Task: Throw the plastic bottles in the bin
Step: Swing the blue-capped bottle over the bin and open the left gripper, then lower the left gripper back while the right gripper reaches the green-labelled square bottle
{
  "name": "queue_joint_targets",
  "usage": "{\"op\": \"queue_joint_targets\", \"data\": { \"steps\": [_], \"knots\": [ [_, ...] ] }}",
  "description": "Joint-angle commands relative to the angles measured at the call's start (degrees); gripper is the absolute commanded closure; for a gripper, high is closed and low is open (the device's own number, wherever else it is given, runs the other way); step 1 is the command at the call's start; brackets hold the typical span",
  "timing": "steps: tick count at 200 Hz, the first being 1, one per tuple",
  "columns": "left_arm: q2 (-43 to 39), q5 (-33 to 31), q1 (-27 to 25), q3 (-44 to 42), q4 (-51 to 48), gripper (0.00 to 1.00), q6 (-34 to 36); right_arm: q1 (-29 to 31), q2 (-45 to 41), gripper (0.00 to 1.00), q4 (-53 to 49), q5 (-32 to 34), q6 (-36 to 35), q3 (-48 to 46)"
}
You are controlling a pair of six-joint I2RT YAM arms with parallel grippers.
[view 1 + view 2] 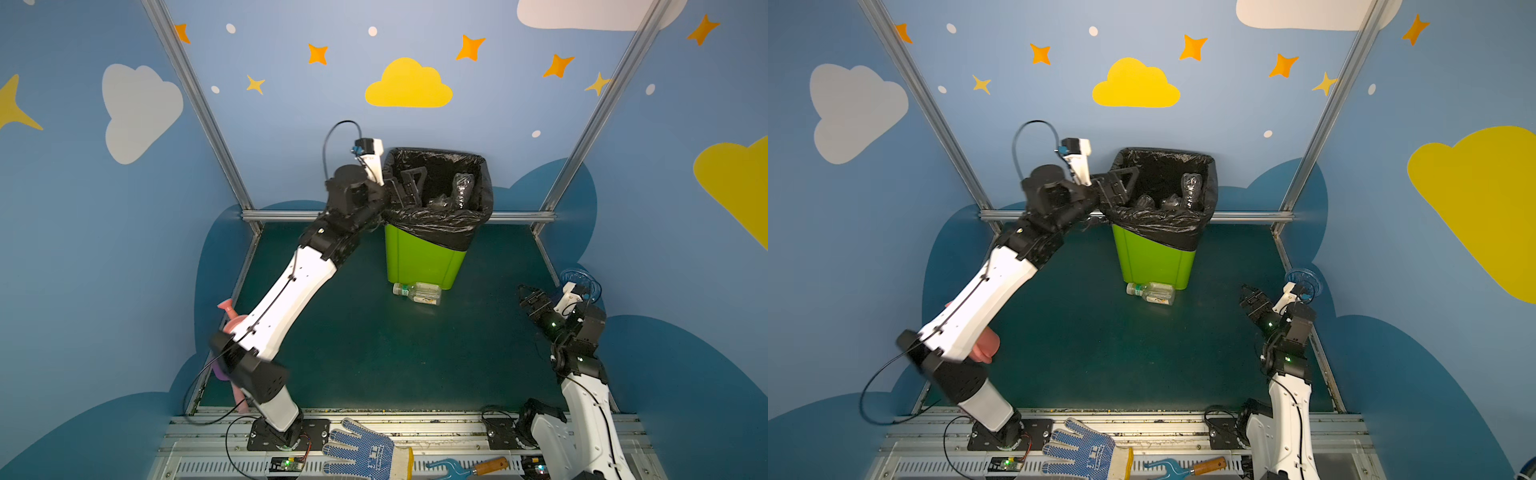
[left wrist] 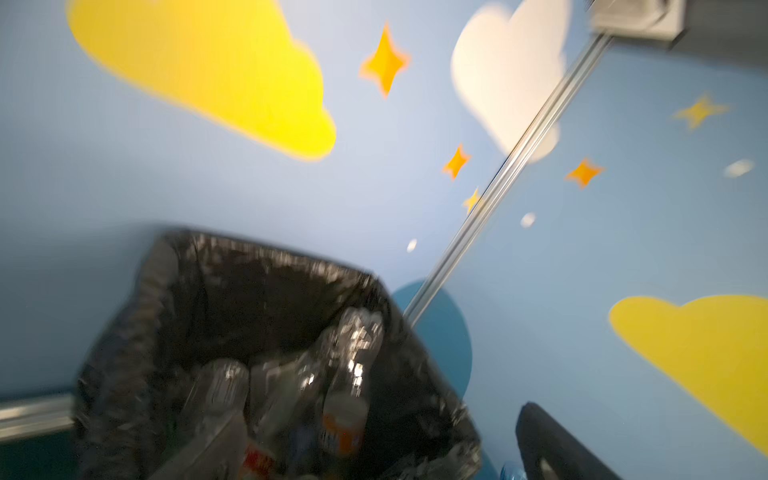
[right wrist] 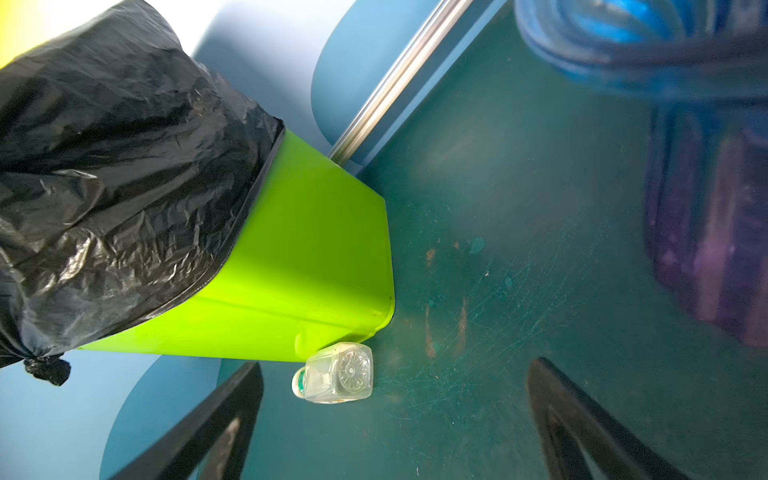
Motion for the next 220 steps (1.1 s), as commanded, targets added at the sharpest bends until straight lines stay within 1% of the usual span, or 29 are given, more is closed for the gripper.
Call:
{"op": "queue_joint_targets", "data": {
  "steps": [1, 22, 35, 44, 54, 66, 85, 107, 139, 160, 196, 209, 220],
  "knots": [
    [-4.57, -4.34, 0.51, -7.75, 8.07, 0.0, 4.25, -0.1, 1.71, 0.02, 1.98, -3.18, 0.97, -0.65],
    [-10.57, -7.99, 0.6, -17.2, 8.7, 0.0, 5.34, 0.96, 4.22, 0.02, 3.39, -6.36, 0.66, -0.21],
    [-14.36, -10.49, 1.01, -23.91, 9.74, 0.0, 5.16, 2.96, 5.8, 0.03, 4.83, -7.48, -0.29, -0.2],
    [-16.91, -12.72, 1.48, -28.91, 10.62, 0.0, 3.81, 5.45, 6.89, 0.03, 5.45, -6.51, -0.91, -0.22],
    [-19.52, -14.64, 2.41, -34.33, 11.22, 0.0, 1.07, 8.92, 8.39, 0.03, 5.74, -3.76, -1.64, -0.11],
    [-22.25, -15.83, 3.65, -40.5, 11.68, 0.0, -1.9, 12.86, 10.62, 0.03, 6.32, -1.15, -1.69, 0.17],
    [-25.43, -17.83, 5.38, -49.03, 10.7, 0.0, -5.57, 17.81, 16.06, 0.03, 8.61, 0.38, -0.52, 1.16],
    [-27.35, -17.46, 6.87, -56.44, 8.34, 0.0, -8.04, 22.75, 24.39, 0.05, 11.28, 0.63, 1.93, 3.17],
    [-27.92, -17.15, 7.0, -62.15, 2.11, 0.0, -7.71, 29.06, 34.96, 0.09, 14.12, 1.21, 3.58, 7.57],
    [-27.24, -17.53, 6.97, -64.71, -0.67, 0.0, -7.54, 31.86, 40.35, 0.12, 14.78, 1.79, 4.32, 10.95],
    [-24.09, -14.72, 7.1, -67.26, -0.38, 0.0, -8.99, 34.63, 47.61, 0.14, 15.76, 1.84, 4.62, 16.41],
    [-21.85, -12.08, 7.1, -67.03, 0.87, 0.0, -8.86, 35.31, 49.85, 0.15, 16.31, 1.21, 4.42, 18.01],
    [-19.55, -11.07, 7.03, -65.92, 0.64, 0.0, -8.83, 35.75, 51.75, 0.16, 16.72, 1.19, 4.46, 19.22]
  ]
}}
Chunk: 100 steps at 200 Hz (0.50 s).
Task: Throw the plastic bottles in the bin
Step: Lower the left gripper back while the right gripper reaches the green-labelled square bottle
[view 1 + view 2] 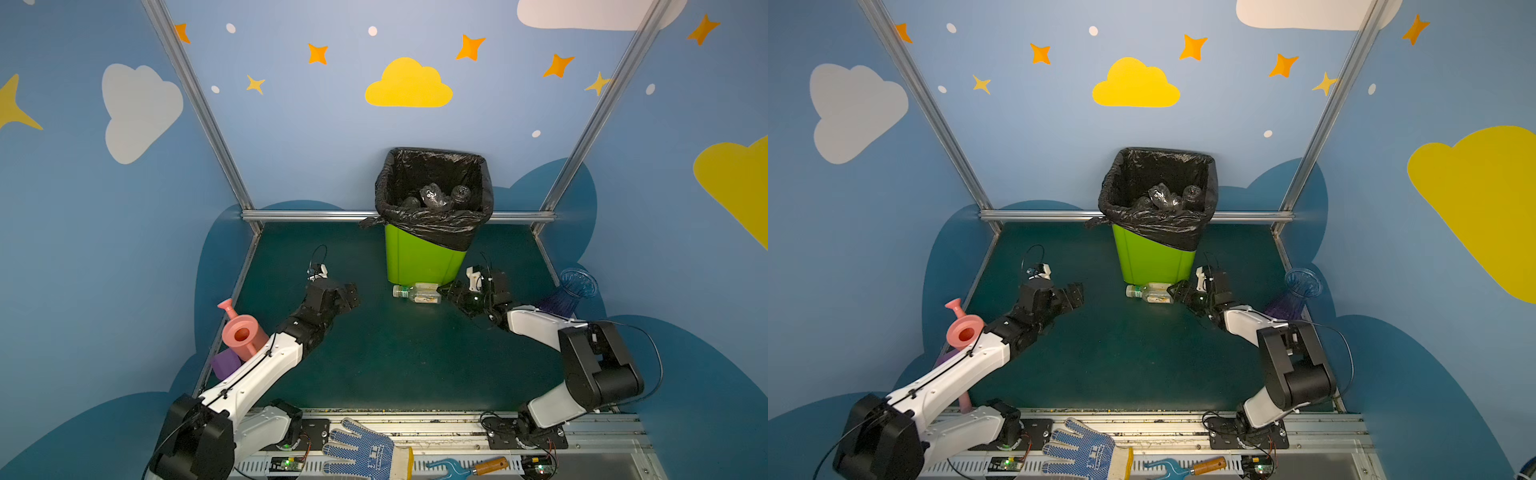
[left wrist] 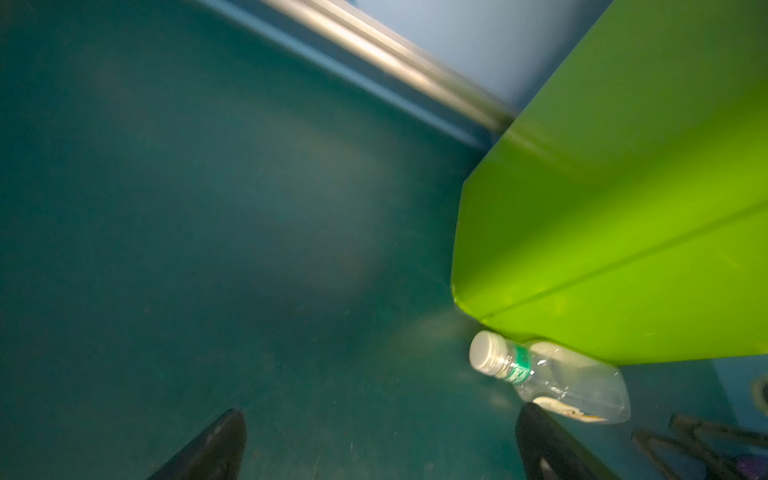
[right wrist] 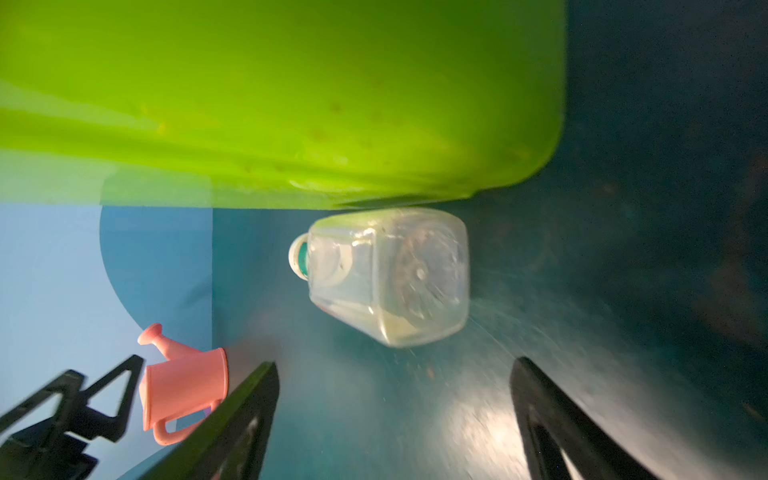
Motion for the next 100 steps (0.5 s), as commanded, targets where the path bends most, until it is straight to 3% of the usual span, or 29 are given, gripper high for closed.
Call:
{"op": "queue_joint_targets", "data": {
  "steps": [1, 39, 100],
  "knots": [
    [3.58, 3.59, 0.18, 1.38, 0.06, 0.0, -0.51, 1.04, 3.31, 0.16, 2.12, -0.03, 0.07, 2.78],
    [9.33, 4.64, 0.38, 5.09, -3.5, 0.0, -0.79, 3.38, 7.95, 0.23, 3.64, -3.09, 0.99, 5.51],
    [9.82, 5.36, 1.1, 3.77, -2.27, 0.0, -1.4, 10.16, 5.47, 0.25, 4.39, -2.59, 1.77, 3.34]
  ]
}}
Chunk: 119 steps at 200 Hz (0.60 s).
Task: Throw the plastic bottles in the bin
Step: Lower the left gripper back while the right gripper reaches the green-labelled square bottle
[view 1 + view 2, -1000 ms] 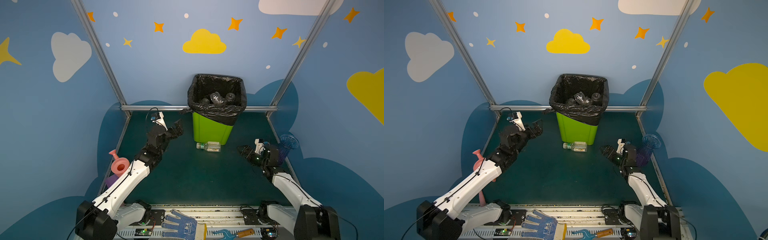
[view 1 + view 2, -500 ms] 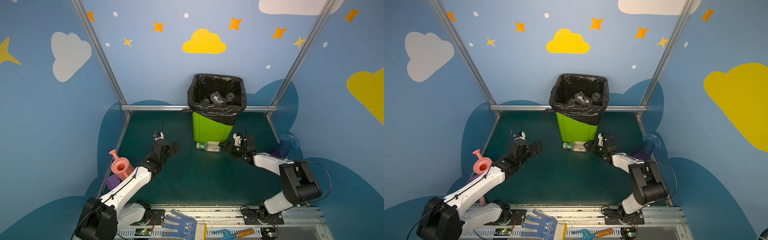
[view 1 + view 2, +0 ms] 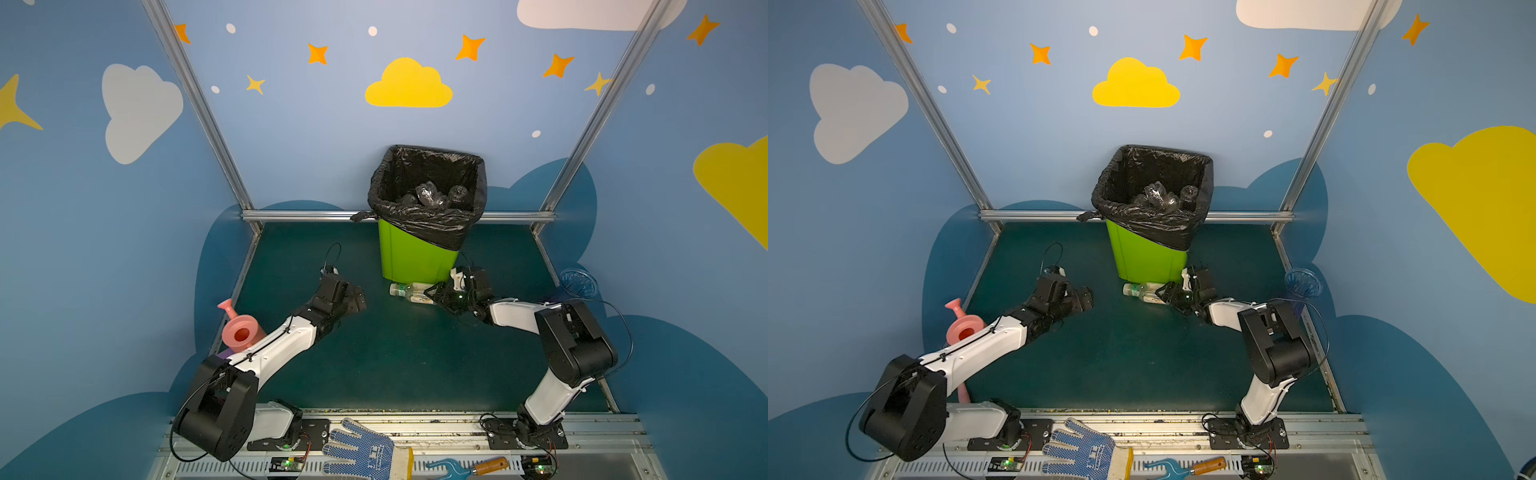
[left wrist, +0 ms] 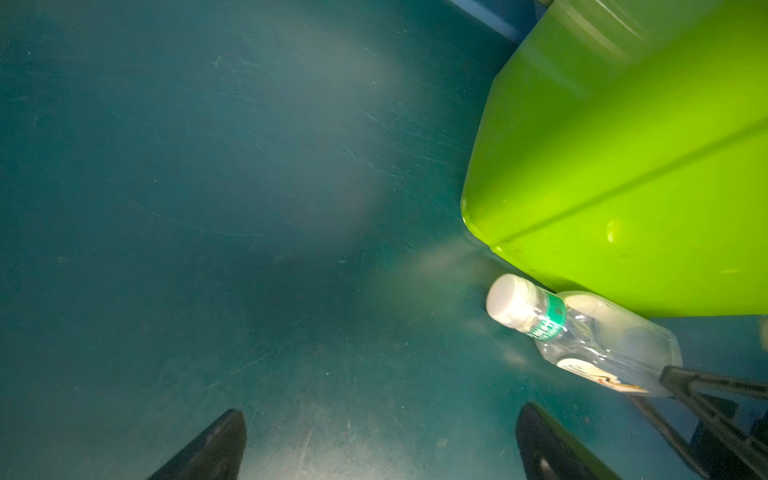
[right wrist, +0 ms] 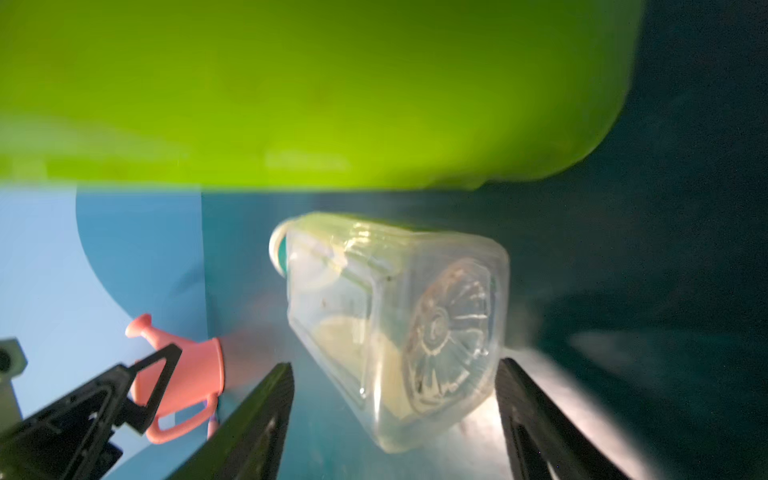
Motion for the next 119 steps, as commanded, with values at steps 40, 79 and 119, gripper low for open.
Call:
{"op": "queue_joint_targets", "data": {
  "steps": [40, 79, 119],
  "knots": [
    [0.42, 1.54, 1.16, -0.09, 0.05, 0.0, -0.91, 7.95, -3.66, 0.24, 2.18, 1.49, 0.07, -1.08],
    [0.77, 1.71, 1.25, -0.38, 0.32, 0.0, -1.25, 9.95, -4.54, 0.23, 1.68, 1.89, -0.48, -0.88],
    [0.44, 1.47, 1.34, -0.66, -0.03, 0.0, -1.25, 12.81, -7.35, 0.2, -14.04, 10.51, -11.27, 6.18]
  ]
}}
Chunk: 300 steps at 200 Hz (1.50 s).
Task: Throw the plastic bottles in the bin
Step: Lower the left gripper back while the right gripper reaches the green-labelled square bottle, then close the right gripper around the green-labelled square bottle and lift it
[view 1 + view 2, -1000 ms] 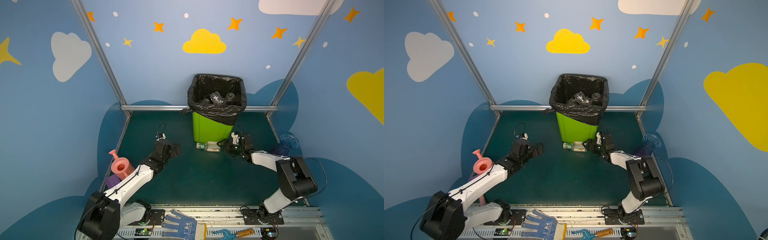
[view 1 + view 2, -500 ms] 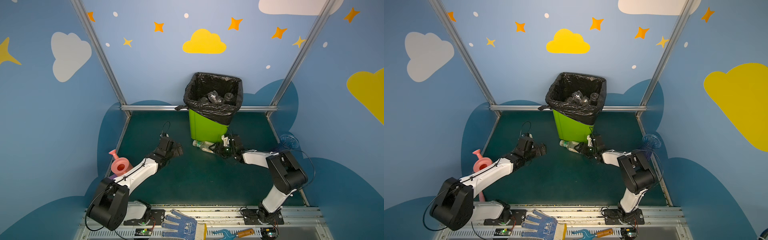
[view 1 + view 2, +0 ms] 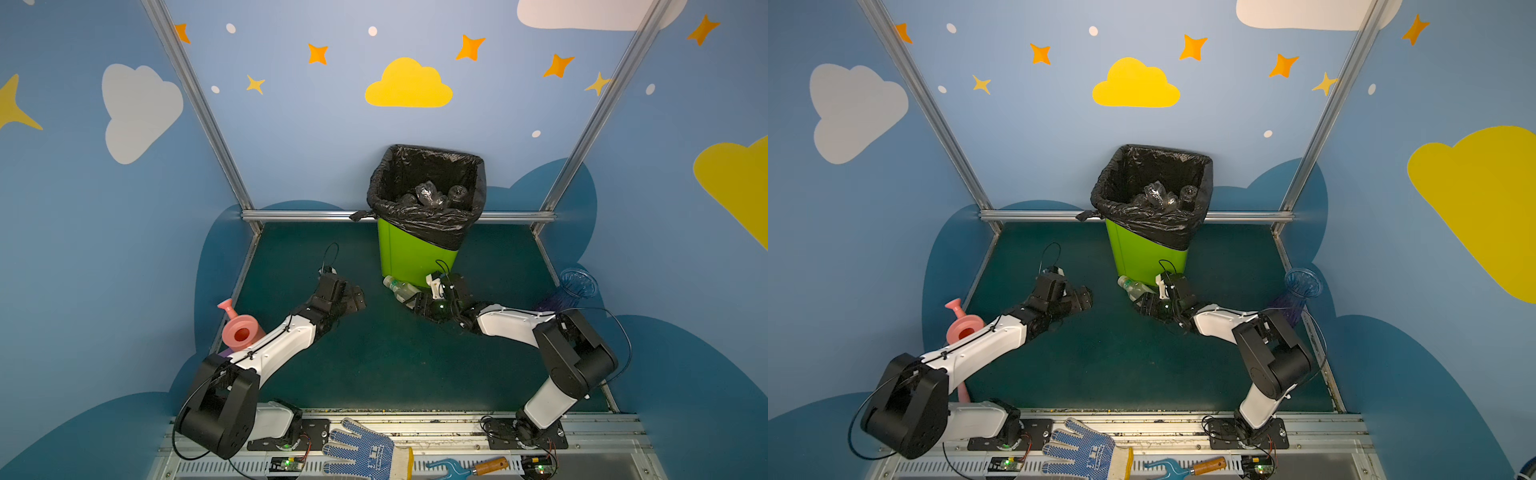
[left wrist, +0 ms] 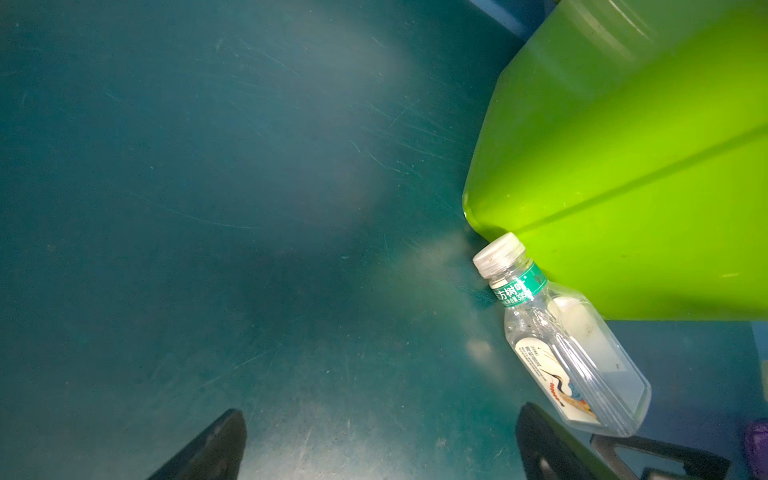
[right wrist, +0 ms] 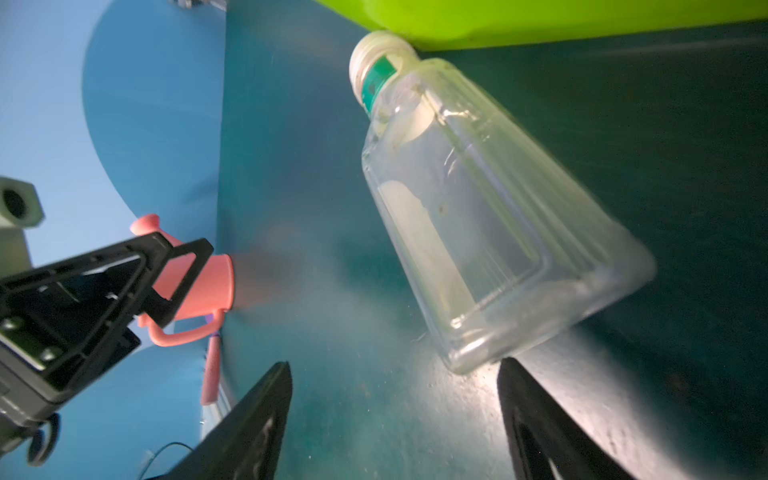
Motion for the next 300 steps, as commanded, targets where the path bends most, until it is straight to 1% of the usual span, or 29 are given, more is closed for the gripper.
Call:
{"op": "queue_joint_targets", "data": {
  "steps": [1, 21, 50, 69, 122, 163, 180, 195, 214, 232, 242, 264, 300],
  "knots": [
    [-0.23, -0.09, 0.42, -0.67, -0.1, 0.0, -0.09, 1.51, -4.15, 0.19, -9.77, 7.21, -7.66, 4.36],
    [-0.78, -0.62, 0.61, -1.29, -0.06, 0.0, -0.18, 2.22, -6.42, 0.14, -14.18, 12.67, -10.62, 5.17],
    [-1.66, 0.73, 1.14, -1.97, 1.21, 0.0, -0.7, 2.36, -7.48, 0.11, -16.2, 16.71, -12.81, 5.01],
    [-1.54, 0.87, 1.24, -1.72, 1.26, 0.0, -0.62, 2.62, -6.73, 0.08, -17.8, 20.13, -15.8, 6.62],
    [-0.44, 1.82, 1.51, -1.42, 1.0, 0.0, -1.14, 4.15, 3.24, 0.06, -24.93, 21.92, -23.89, 17.68],
    [-1.97, 2.59, 2.04, -1.57, 0.74, 0.0, -1.09, 5.24, 10.69, 0.06, -29.78, 24.59, -27.36, 24.17],
    [-2.36, 2.63, 2.36, -1.61, 0.48, 0.0, -0.99, 5.8, 11.88, 0.08, -30.07, 25.77, -27.86, 25.12],
    [-2.44, 2.46, 2.55, -1.82, 0.47, 0.0, -1.04, 6.43, 12.53, 0.13, -30.12, 26.48, -28.14, 25.64],
    [-2.1, 2.72, 2.73, -1.92, 0.53, 0.0, -1.25, 7.14, 13.45, 0.22, -31.59, 27.19, -28.55, 26.66],
    [-1.97, 2.81, 2.8, -2.2, 0.5, 0.0, -1.58, 7.66, 13.25, 0.34, -33.18, 27.52, -28.34, 26.63],
    [-2.09, 2.89, 2.87, -2.28, 0.56, 0.0, -1.74, 8.1, 12.21, 0.39, -33.74, 27.2, -27.93, 25.75],
    [-2.47, 2.9, 2.94, -2.67, 0.65, 0.0, -1.94, 9.45, 8.53, 0.39, -35.43, 27.42, -25.48, 22.4],
    [-2.98, 2.9, 3.13, -2.97, 0.5, 0.0, -2.02, 11.77, 0.69, 0.39, -40.27, 26.24, -21.68, 13.28]
  ]
}}
